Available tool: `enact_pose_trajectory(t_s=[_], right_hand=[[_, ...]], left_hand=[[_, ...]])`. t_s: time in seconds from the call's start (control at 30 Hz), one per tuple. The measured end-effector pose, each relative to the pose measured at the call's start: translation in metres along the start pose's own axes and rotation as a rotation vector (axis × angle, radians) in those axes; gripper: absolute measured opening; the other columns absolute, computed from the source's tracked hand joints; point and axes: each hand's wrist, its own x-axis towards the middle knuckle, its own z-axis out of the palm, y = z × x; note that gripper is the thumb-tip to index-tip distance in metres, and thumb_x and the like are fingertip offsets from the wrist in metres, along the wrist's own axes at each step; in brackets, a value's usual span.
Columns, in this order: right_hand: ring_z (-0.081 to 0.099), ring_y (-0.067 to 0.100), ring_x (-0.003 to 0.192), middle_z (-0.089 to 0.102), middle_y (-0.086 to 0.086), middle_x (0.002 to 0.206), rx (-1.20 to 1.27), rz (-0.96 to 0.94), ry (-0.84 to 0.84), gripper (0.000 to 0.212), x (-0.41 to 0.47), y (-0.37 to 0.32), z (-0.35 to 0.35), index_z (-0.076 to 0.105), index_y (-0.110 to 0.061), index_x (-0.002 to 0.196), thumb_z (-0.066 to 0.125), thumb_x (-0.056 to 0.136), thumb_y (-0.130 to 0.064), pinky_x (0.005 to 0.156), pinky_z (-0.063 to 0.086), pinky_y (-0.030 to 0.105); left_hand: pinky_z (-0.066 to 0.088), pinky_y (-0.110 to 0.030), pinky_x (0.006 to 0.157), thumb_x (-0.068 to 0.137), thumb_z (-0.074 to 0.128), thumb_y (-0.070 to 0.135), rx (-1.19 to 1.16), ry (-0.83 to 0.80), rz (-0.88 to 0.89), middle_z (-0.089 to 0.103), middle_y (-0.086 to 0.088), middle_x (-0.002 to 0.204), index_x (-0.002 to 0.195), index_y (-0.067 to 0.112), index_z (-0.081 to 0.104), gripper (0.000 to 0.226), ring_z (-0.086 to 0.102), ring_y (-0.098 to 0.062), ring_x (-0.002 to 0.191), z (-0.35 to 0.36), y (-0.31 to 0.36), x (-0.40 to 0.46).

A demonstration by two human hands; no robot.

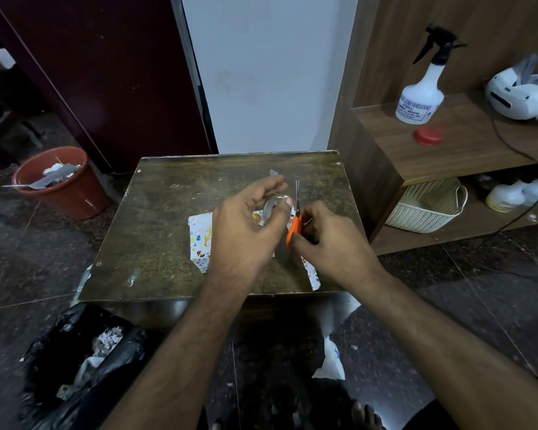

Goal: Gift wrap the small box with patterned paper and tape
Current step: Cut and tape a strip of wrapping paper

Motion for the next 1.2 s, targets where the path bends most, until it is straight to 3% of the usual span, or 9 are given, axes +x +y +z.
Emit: enact_pose_trajectory(t_s=[0.2, 0.37, 0.5, 0.67, 0.8, 0.9, 1.07, 1.2], right_hand=[[0.064, 0.002, 0.075, 0.070, -0.008, 0.080, 0.114, 0.020, -0.011, 0.023, 0.003, -0.005, 0.010, 0.059, -0.026, 0.101, 0.076, 0.086, -0.031, 0.061, 0.043, 0.017], [0.068, 0.005, 0.078, 0.074, -0.009, 0.083, 0.167, -0.007, -0.063, 0.024, 0.008, -0.011, 0.020, 0.060, -0.025, 0.103, 0.076, 0.085, -0.030, 0.071, 0.053, 0.032], [0.069, 0.005, 0.080, 0.073, -0.009, 0.085, 0.200, -0.028, -0.084, 0.023, 0.011, -0.015, 0.022, 0.060, -0.025, 0.105, 0.075, 0.087, -0.031, 0.072, 0.054, 0.032], [0.071, 0.012, 0.086, 0.073, -0.006, 0.087, 0.367, -0.048, -0.013, 0.033, 0.014, -0.012, 0.013, 0.059, -0.030, 0.100, 0.062, 0.075, -0.051, 0.085, 0.058, 0.045], [0.070, 0.012, 0.090, 0.074, -0.005, 0.092, 0.393, -0.105, -0.002, 0.030, 0.014, -0.010, 0.001, 0.061, -0.033, 0.105, 0.062, 0.080, -0.050, 0.087, 0.056, 0.043], [0.069, 0.012, 0.085, 0.072, -0.007, 0.088, 0.365, -0.142, -0.043, 0.034, 0.012, -0.007, -0.008, 0.062, -0.037, 0.111, 0.068, 0.081, -0.052, 0.081, 0.055, 0.041], [0.070, 0.012, 0.075, 0.072, -0.005, 0.081, 0.285, -0.164, -0.107, 0.022, 0.005, 0.002, -0.021, 0.075, -0.032, 0.106, 0.079, 0.086, -0.025, 0.077, 0.058, 0.032], [0.069, 0.024, 0.078, 0.072, -0.002, 0.080, 0.320, -0.173, -0.118, 0.019, 0.002, 0.011, -0.031, 0.074, -0.025, 0.101, 0.077, 0.086, -0.015, 0.080, 0.058, 0.040]], left_hand=[[0.059, -0.039, 0.098, 0.092, 0.075, 0.018, 0.027, 0.141, -0.015, 0.077, 0.010, 0.113, 0.126, 0.016, 0.072, 0.034, 0.070, -0.001, 0.108, -0.021, -0.005, 0.007], [0.059, -0.034, 0.095, 0.093, 0.075, 0.019, 0.124, 0.106, -0.002, 0.076, 0.011, 0.114, 0.127, 0.020, 0.072, 0.034, 0.069, 0.005, 0.107, -0.031, -0.004, 0.001], [0.061, -0.037, 0.090, 0.093, 0.075, 0.020, 0.144, 0.081, 0.004, 0.076, 0.011, 0.115, 0.127, 0.021, 0.072, 0.034, 0.069, 0.003, 0.104, -0.038, -0.004, -0.001], [0.053, -0.013, 0.077, 0.094, 0.074, 0.021, 0.149, 0.056, 0.018, 0.075, 0.012, 0.117, 0.130, 0.020, 0.070, 0.037, 0.065, 0.010, 0.106, -0.042, -0.007, 0.002], [0.048, -0.007, 0.088, 0.092, 0.076, 0.019, 0.187, -0.025, 0.064, 0.074, 0.015, 0.119, 0.131, 0.022, 0.070, 0.040, 0.063, 0.010, 0.110, -0.038, -0.008, 0.001], [0.047, -0.007, 0.087, 0.090, 0.077, 0.014, 0.176, -0.052, 0.080, 0.074, 0.016, 0.117, 0.130, 0.021, 0.070, 0.041, 0.065, 0.009, 0.108, -0.034, -0.009, 0.002], [0.045, -0.003, 0.079, 0.090, 0.077, 0.012, 0.137, -0.080, 0.081, 0.074, 0.017, 0.115, 0.129, 0.020, 0.070, 0.040, 0.068, 0.008, 0.105, -0.033, -0.010, 0.002], [0.048, -0.008, 0.072, 0.092, 0.076, 0.013, 0.075, -0.104, 0.049, 0.074, 0.014, 0.118, 0.129, 0.017, 0.070, 0.038, 0.071, 0.001, 0.104, -0.033, -0.011, 0.000]])
